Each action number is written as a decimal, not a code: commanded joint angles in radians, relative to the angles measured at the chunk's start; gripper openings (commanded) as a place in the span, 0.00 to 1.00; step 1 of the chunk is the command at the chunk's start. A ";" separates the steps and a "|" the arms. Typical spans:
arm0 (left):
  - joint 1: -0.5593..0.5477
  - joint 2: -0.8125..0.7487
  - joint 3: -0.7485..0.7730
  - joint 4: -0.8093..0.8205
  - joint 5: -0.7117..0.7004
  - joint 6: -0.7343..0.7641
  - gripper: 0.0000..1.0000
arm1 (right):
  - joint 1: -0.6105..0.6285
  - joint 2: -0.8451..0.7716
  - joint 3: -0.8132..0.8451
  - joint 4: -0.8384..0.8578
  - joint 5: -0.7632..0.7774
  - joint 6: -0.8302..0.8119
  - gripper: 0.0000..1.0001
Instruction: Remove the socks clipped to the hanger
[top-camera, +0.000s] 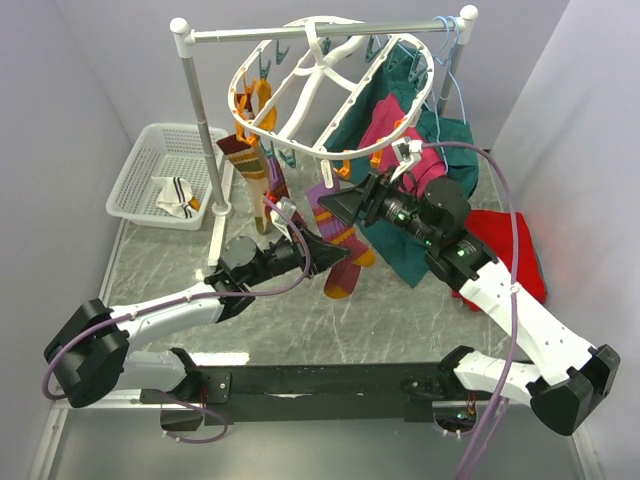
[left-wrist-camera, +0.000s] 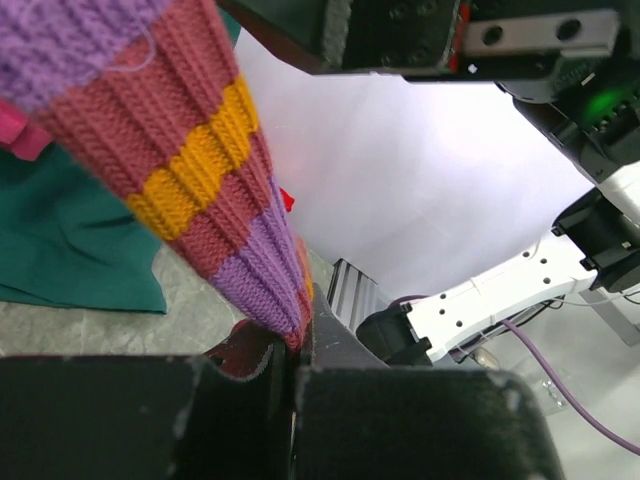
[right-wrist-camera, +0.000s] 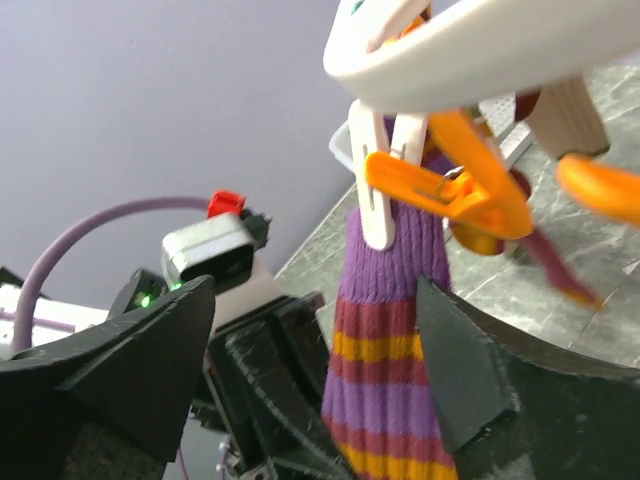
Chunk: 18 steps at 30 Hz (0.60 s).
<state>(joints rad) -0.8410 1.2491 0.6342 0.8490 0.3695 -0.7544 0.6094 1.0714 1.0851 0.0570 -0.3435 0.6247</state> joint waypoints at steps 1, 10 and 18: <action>-0.017 -0.027 0.007 0.013 0.029 -0.011 0.02 | -0.008 0.010 0.078 0.054 0.047 -0.009 0.84; -0.021 -0.017 0.015 0.022 0.034 -0.019 0.01 | -0.014 0.050 0.124 0.021 0.080 -0.059 0.73; -0.026 -0.013 0.022 0.024 0.037 -0.026 0.01 | -0.013 0.071 0.118 0.017 0.069 -0.079 0.62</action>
<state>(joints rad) -0.8524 1.2453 0.6342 0.8471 0.3721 -0.7723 0.6014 1.1381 1.1679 0.0574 -0.2794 0.5743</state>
